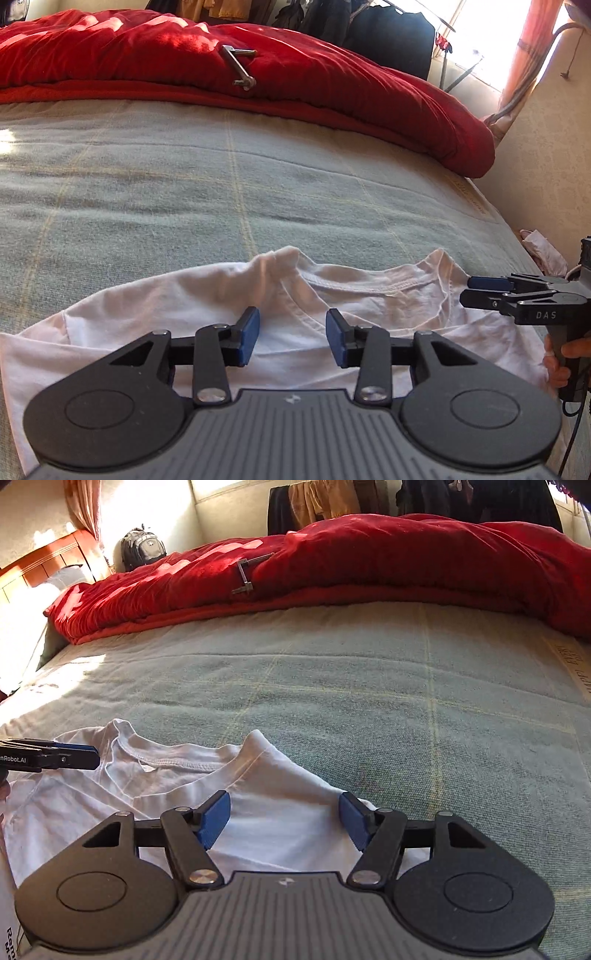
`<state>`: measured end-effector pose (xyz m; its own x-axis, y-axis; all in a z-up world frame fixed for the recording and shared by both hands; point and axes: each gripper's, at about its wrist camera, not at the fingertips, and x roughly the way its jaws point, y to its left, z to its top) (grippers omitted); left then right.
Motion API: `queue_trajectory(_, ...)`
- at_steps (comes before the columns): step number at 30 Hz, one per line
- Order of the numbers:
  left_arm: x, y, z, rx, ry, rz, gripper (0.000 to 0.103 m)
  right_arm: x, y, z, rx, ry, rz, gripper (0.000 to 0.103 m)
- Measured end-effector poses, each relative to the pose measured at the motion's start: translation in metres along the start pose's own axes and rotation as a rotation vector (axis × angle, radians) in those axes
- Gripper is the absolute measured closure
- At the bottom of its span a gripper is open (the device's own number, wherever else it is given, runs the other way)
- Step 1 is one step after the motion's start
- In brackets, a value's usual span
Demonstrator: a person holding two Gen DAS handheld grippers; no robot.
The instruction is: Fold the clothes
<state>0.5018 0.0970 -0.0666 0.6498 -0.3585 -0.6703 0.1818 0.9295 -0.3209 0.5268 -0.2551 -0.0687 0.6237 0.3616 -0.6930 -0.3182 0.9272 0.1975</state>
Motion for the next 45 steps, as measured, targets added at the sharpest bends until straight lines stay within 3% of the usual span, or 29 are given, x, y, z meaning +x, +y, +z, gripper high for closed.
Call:
queue_trajectory(4,0.023,0.007,0.015,-0.051,0.006,-0.003,0.063,0.002,-0.001,0.012,0.013,-0.018,-0.03,0.033)
queue_trajectory(7,0.01,-0.005,0.019,-0.011,0.011,0.017,0.063,-0.014,-0.008,0.016,0.081,-0.029,-0.02,0.033)
queue_trajectory(15,-0.059,-0.026,0.01,0.065,0.047,0.068,0.062,-0.094,0.005,-0.002,0.044,0.007,-0.099,0.022)
queue_trajectory(20,-0.122,-0.053,-0.005,0.172,0.062,0.106,0.056,-0.16,0.028,-0.022,0.039,0.013,-0.066,0.011)
queue_trajectory(23,-0.159,-0.071,-0.024,0.258,0.082,0.118,0.05,-0.183,0.049,-0.048,0.005,0.026,-0.023,0.004)
queue_trajectory(26,-0.185,-0.082,-0.054,0.308,0.11,0.112,0.036,-0.202,0.071,-0.077,-0.043,0.041,0.013,0.0)
queue_trajectory(33,-0.195,-0.084,-0.147,0.415,0.051,0.148,0.035,-0.185,0.092,-0.158,-0.022,0.029,-0.031,0.0)
queue_trajectory(37,-0.186,-0.071,-0.189,0.372,0.067,0.185,0.035,-0.179,0.093,-0.19,-0.018,0.034,-0.107,0.0)
queue_trajectory(45,-0.244,-0.051,-0.255,0.257,-0.012,0.169,0.03,-0.225,0.108,-0.247,-0.068,0.023,-0.189,0.0)
